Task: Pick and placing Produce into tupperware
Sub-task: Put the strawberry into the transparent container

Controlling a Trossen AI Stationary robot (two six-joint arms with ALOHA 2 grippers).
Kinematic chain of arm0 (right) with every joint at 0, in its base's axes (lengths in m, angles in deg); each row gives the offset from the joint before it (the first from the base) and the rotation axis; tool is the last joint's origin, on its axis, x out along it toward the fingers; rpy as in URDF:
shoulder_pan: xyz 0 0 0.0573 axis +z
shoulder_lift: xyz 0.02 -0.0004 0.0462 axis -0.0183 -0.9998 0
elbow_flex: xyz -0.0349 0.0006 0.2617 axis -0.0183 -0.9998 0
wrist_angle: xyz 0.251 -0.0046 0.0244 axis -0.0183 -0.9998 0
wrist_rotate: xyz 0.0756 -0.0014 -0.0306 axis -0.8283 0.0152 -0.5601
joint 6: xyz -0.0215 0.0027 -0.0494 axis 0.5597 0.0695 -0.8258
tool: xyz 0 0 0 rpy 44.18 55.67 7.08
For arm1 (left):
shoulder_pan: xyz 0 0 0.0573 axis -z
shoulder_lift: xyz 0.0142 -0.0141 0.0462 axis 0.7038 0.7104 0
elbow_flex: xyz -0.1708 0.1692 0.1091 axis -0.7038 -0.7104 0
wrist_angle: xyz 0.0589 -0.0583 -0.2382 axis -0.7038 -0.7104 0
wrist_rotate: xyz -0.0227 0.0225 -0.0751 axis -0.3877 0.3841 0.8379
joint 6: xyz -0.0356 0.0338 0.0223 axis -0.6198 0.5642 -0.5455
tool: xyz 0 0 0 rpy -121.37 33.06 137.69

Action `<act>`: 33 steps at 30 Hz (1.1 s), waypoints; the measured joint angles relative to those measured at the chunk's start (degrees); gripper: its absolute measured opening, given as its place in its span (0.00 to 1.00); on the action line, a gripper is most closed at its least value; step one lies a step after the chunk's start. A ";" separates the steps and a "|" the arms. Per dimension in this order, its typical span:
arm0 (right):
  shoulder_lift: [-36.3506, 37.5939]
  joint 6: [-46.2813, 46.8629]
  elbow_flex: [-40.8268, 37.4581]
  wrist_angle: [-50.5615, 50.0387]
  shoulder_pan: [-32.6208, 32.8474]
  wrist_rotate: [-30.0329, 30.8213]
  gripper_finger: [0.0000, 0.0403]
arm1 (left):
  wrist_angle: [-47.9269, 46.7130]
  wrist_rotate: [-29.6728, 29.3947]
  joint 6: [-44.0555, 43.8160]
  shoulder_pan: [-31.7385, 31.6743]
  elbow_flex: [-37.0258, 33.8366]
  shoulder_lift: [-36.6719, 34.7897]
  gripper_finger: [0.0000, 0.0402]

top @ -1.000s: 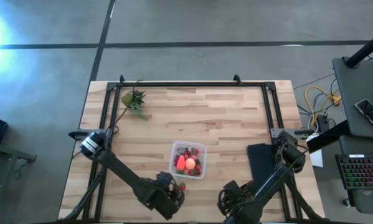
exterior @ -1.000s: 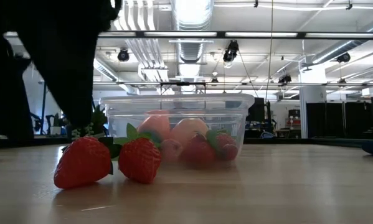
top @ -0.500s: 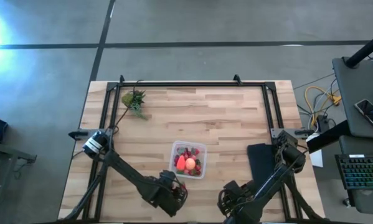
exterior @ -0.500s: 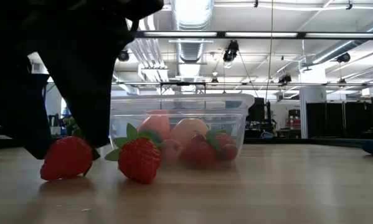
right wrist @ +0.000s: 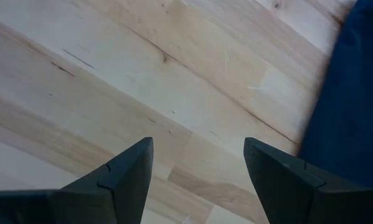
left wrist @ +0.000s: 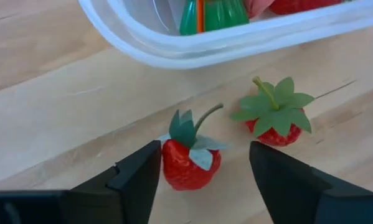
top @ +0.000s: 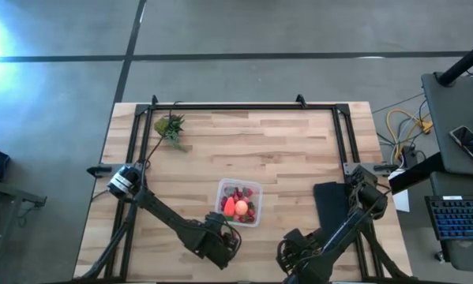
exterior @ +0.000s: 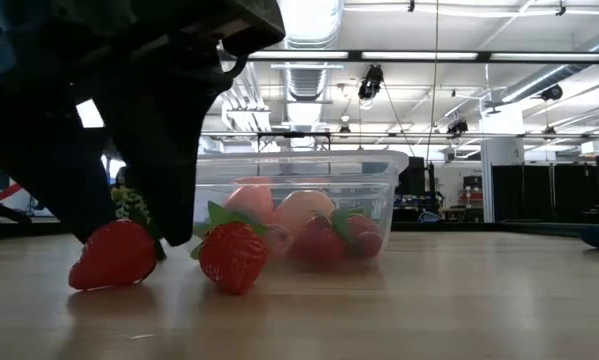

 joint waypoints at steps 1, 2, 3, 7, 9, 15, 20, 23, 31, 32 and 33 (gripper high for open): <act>0.00 0.02 0.00 -0.01 0.02 0.00 0.61 | -0.01 0.01 0.01 0.01 0.00 0.00 0.56; 0.00 0.04 0.00 -0.01 0.03 0.00 0.61 | 0.04 0.01 0.02 0.01 0.00 0.00 0.54; 0.00 0.04 0.00 -0.01 0.17 0.00 0.61 | 0.12 0.01 0.18 0.01 0.00 0.00 0.52; 0.00 0.02 -0.02 -0.03 0.28 -0.02 0.61 | 0.39 1.12 1.21 0.01 0.04 0.00 0.49; 0.00 0.03 -0.06 -0.03 0.39 -0.02 0.61 | 0.54 1.40 1.26 0.06 0.04 0.00 0.49; 0.00 0.18 -0.40 -0.04 0.54 -0.02 0.61 | 0.48 2.57 1.32 0.06 0.02 0.00 0.49; 0.00 0.21 -0.61 -0.05 0.54 -0.04 0.61 | 0.05 2.79 1.37 0.06 0.02 0.09 0.49; 0.00 0.22 -0.61 -0.01 0.57 -0.04 0.61 | 0.07 2.81 1.46 0.06 0.02 0.11 0.49; 0.00 0.23 -0.61 -0.02 0.67 -0.04 0.61 | 0.07 2.85 2.96 -0.27 0.00 0.11 0.41; 0.00 0.24 -0.61 -0.01 0.67 -0.04 0.61 | 0.07 2.85 2.96 -0.27 0.00 0.11 0.40; 0.00 0.24 -0.61 -0.01 0.67 -0.04 0.61 | 0.07 2.84 2.97 -0.27 0.00 0.11 0.39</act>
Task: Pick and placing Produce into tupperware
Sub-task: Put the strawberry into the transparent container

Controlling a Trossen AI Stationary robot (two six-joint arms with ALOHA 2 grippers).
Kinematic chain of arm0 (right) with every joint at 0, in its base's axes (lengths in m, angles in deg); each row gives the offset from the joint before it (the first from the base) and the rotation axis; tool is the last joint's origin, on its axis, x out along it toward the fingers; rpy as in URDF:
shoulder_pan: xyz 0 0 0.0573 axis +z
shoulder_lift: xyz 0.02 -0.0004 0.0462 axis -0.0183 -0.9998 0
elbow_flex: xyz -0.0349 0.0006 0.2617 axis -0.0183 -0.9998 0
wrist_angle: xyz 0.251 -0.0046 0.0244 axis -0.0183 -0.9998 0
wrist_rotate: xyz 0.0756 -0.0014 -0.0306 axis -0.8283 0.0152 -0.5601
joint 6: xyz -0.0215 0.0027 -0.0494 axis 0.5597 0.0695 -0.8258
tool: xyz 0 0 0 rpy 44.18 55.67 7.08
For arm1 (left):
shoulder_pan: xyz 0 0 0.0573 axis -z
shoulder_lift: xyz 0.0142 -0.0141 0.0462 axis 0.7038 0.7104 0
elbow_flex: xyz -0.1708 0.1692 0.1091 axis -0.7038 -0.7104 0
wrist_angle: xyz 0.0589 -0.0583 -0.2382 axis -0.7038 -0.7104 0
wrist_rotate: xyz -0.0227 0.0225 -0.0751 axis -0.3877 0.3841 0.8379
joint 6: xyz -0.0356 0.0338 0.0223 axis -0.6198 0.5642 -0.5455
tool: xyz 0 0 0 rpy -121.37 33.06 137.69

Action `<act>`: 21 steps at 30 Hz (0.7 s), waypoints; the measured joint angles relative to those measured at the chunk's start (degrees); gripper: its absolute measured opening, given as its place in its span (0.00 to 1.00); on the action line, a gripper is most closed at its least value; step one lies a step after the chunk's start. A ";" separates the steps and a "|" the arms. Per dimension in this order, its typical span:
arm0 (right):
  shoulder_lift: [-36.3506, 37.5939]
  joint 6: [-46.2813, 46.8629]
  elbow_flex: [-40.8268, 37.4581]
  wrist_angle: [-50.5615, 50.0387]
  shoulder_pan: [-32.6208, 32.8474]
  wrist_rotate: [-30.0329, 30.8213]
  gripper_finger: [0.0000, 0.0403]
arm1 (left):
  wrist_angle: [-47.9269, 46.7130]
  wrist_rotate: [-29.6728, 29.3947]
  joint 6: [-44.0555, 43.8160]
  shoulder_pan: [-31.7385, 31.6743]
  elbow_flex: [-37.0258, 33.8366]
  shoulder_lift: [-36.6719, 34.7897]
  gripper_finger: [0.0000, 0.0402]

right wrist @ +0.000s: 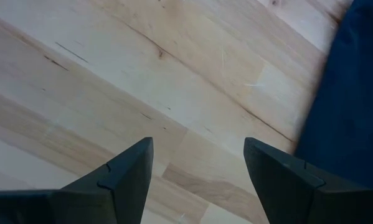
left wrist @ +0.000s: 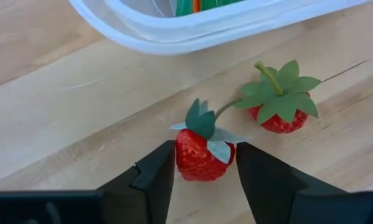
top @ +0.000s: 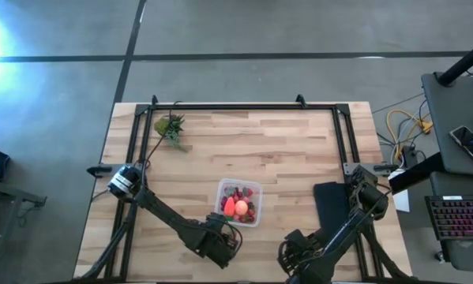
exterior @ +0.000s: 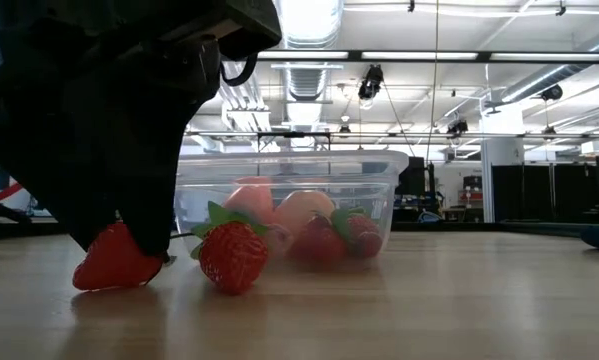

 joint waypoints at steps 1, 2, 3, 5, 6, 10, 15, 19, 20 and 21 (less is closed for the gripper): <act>0.00 0.00 0.00 0.00 0.00 0.00 0.61 | 0.00 0.01 0.00 0.00 0.00 0.00 0.38; 0.00 0.00 0.00 0.00 0.00 0.00 0.61 | 0.01 0.00 0.00 0.00 0.00 0.00 0.37; 0.00 0.00 0.00 0.00 0.00 0.00 0.61 | 0.00 -0.01 0.01 0.00 0.00 0.00 0.36; 0.00 0.00 0.00 0.00 0.00 -0.02 0.61 | 0.00 -0.01 0.00 -0.02 0.00 0.00 0.34; 0.00 0.00 0.00 0.00 0.00 -0.02 0.61 | 0.00 -0.03 0.00 -0.04 0.00 0.00 0.33; 0.00 0.00 0.00 0.00 0.00 0.00 0.61 | 0.02 -0.06 0.00 -0.04 0.00 0.00 0.31; 0.00 0.00 0.00 -0.01 0.00 -0.01 0.61 | 0.04 -0.06 0.00 -0.04 0.00 0.00 0.31; 0.00 0.00 0.00 0.00 0.00 -0.02 0.61 | 0.00 -0.01 0.19 -0.04 0.31 -0.06 0.31; 0.00 0.00 0.00 0.00 0.00 -0.02 0.61 | 0.02 -0.06 0.88 -0.04 0.61 -0.35 0.31; 0.00 0.00 0.00 -0.02 0.00 -0.02 0.61 | -0.11 -0.23 1.30 -0.04 1.22 -0.69 0.31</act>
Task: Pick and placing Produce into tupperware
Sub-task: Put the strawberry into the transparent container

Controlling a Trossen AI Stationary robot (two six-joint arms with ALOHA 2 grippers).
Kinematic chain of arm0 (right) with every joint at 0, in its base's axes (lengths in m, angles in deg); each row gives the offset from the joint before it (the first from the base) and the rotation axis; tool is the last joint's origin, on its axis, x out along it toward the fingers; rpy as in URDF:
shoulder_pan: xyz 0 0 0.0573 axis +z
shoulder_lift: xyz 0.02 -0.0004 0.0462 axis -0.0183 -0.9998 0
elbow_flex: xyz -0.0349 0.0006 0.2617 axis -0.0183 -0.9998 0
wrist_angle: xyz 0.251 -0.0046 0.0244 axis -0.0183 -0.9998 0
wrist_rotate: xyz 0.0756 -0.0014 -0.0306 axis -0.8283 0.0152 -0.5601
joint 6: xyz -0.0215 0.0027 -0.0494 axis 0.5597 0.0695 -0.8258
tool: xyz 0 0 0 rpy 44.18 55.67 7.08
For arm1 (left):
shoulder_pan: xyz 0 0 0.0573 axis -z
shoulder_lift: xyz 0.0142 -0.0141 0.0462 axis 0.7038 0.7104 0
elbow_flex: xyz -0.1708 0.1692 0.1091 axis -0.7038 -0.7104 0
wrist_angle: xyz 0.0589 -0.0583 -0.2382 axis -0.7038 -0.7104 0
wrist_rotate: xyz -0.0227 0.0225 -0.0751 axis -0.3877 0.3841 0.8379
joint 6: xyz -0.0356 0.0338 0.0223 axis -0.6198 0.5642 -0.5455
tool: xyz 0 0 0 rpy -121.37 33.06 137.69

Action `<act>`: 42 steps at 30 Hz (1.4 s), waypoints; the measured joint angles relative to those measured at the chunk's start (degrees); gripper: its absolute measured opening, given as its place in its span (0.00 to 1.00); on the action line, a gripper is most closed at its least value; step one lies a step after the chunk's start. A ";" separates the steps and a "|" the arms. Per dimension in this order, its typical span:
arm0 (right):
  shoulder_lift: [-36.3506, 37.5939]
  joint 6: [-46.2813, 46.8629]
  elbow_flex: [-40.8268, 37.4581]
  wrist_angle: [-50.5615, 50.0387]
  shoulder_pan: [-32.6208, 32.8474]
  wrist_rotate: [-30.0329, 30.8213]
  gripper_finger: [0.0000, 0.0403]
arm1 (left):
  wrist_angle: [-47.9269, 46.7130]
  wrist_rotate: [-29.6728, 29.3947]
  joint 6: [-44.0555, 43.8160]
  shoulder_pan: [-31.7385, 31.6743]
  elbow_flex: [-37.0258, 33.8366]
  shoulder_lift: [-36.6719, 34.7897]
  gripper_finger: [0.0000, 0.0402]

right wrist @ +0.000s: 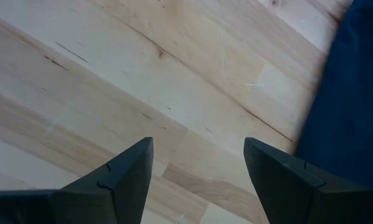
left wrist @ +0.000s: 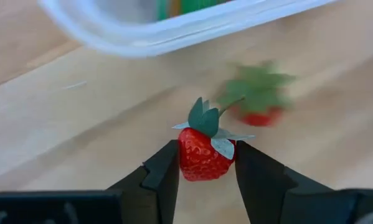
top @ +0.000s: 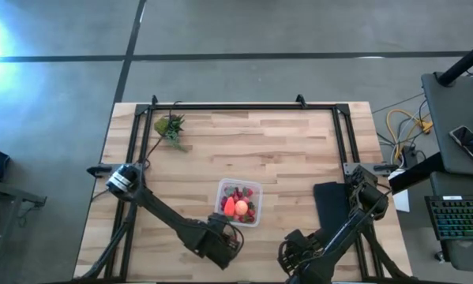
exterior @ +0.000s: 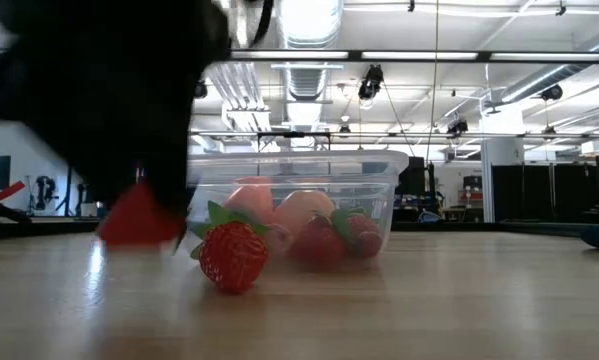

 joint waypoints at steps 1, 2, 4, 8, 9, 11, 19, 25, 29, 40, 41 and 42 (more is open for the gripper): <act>0.00 0.00 0.00 0.02 0.04 -0.02 0.61 | 0.14 -0.40 0.52 -0.02 0.58 -0.72 0.31; 0.00 0.00 0.00 0.02 0.09 0.00 0.61 | 0.16 -1.61 1.11 -0.02 1.25 -1.60 0.31; 0.00 -0.02 0.00 0.00 0.09 -0.02 0.61 | 0.22 -3.83 2.34 -0.19 2.45 -3.53 0.31; 0.00 -0.04 0.00 -0.02 0.09 -0.09 0.61 | -0.29 -9.52 8.01 -1.64 5.17 -7.10 0.30; 0.00 -0.04 0.00 -0.01 0.09 -0.09 0.61 | -0.62 -10.49 10.05 -2.28 5.83 -7.98 0.30; 0.00 -0.02 0.00 -0.02 0.09 -0.13 0.61 | -1.13 -11.35 15.02 -4.08 6.43 -9.68 0.30; 0.00 -0.06 0.00 0.01 0.11 -0.16 0.61 | 0.81 -6.69 37.81 -13.64 5.57 -8.68 0.37; 0.02 0.22 -0.13 0.05 0.40 -1.48 0.61 | 0.68 -5.07 39.09 -15.04 5.36 -8.21 0.51; 0.02 0.27 -0.22 0.17 0.63 -2.39 0.61 | 1.47 0.33 41.63 -13.74 5.53 -9.33 0.57; 0.02 0.38 -1.25 0.18 0.72 -2.52 0.61 | 2.25 -1.85 1.51 -1.89 5.10 -7.16 0.57; 0.02 0.37 -1.42 0.18 0.72 -2.51 0.61 | 2.35 -1.90 -0.32 -1.23 4.86 -6.56 0.57; 0.02 0.37 -1.55 0.13 0.72 -2.51 0.61 | 2.31 -2.23 -2.11 -0.77 4.67 -5.92 0.57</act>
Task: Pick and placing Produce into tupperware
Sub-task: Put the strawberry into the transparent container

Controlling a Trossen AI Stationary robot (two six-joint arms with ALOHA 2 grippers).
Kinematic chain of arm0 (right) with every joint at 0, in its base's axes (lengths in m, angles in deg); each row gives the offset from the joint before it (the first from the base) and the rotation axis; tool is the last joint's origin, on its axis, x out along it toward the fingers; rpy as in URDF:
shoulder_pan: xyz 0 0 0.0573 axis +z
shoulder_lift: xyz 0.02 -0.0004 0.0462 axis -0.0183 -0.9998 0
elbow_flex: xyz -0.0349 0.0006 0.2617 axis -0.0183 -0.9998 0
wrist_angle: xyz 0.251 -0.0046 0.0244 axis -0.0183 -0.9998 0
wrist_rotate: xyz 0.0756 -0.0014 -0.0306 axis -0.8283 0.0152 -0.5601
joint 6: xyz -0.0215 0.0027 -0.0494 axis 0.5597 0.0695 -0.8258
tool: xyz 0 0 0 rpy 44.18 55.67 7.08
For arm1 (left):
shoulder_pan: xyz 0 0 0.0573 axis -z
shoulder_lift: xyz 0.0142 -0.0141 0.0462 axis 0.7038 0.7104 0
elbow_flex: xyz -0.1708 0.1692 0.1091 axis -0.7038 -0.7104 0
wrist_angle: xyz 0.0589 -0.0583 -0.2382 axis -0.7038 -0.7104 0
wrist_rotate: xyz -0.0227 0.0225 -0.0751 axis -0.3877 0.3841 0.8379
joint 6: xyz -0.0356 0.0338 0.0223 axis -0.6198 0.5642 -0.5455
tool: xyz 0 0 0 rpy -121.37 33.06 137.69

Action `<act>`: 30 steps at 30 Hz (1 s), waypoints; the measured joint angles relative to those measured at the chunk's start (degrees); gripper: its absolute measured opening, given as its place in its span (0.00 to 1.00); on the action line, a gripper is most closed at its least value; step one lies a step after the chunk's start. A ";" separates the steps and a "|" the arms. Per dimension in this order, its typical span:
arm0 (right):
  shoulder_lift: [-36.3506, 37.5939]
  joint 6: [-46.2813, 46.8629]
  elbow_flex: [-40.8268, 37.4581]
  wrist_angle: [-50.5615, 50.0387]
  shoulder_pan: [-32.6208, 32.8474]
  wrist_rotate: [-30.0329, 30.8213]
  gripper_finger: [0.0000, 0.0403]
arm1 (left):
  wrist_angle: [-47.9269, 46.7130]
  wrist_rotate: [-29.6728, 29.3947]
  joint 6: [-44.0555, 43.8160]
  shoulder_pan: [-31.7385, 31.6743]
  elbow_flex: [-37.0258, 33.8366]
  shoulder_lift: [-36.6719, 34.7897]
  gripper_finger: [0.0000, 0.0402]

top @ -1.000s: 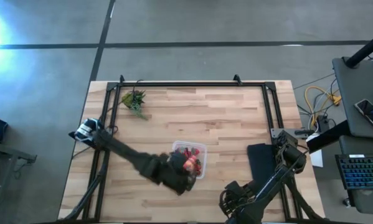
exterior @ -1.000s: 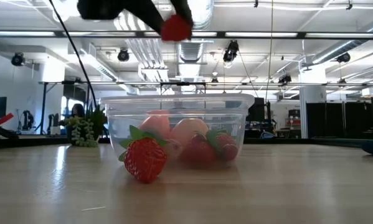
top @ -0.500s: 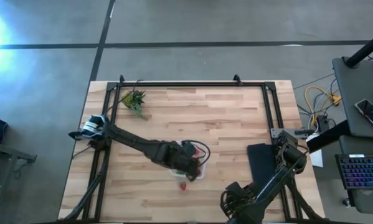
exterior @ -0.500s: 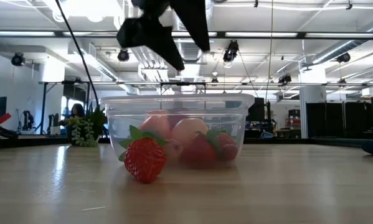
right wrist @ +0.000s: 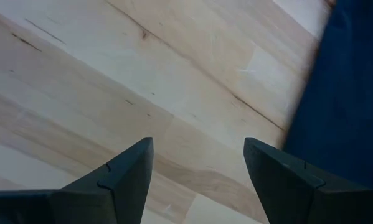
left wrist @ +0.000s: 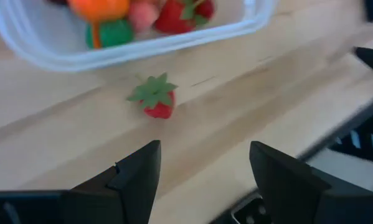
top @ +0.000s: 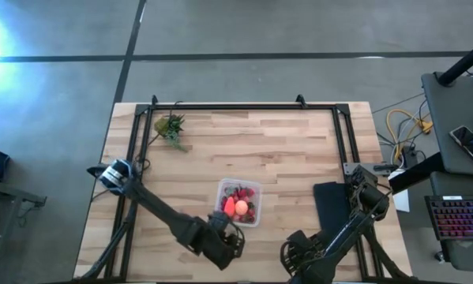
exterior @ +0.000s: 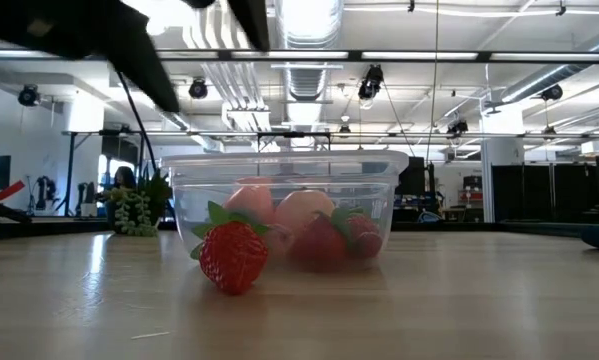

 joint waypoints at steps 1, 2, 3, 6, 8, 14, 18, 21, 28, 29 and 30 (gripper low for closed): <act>0.00 0.02 -0.09 0.06 0.00 0.00 0.61 | 0.02 -0.36 -1.67 0.36 -0.22 0.65 0.57; 0.00 0.02 -0.13 0.08 0.00 -0.01 0.61 | 0.09 -0.62 -3.00 0.60 -0.34 1.43 0.57; 0.00 0.02 -0.15 0.02 0.02 -0.02 0.61 | 0.46 -0.67 -3.93 0.79 -0.38 2.10 0.57; 0.00 0.02 -0.15 0.13 0.13 -0.02 0.61 | 1.64 -0.95 -4.39 0.85 -0.24 3.85 0.57; 0.00 0.02 -0.15 0.17 0.27 -0.03 0.61 | 2.38 -1.04 -4.38 0.64 -0.09 4.81 0.57; 0.00 0.02 -0.18 0.30 0.50 -0.20 0.61 | 2.57 0.84 -4.53 0.40 -0.27 7.21 0.57; 0.00 0.28 -0.18 0.37 0.50 -0.17 0.61 | 2.82 1.51 -4.55 0.11 -0.29 8.53 0.57; 0.00 0.50 -0.18 0.37 0.50 -0.11 0.61 | 3.10 1.29 -4.53 -0.36 -0.30 9.44 0.57; 0.00 0.70 -0.18 0.35 0.52 -0.02 0.61 | 3.82 -0.68 -3.91 -1.18 -0.46 9.48 0.57; 0.00 0.70 -0.18 0.35 0.52 0.00 0.61 | 3.85 -0.72 -3.91 -1.32 -0.52 9.52 0.57; 0.00 0.70 -0.18 0.37 0.52 -0.02 0.61 | 3.96 -0.72 -3.91 -1.40 -0.66 9.54 0.57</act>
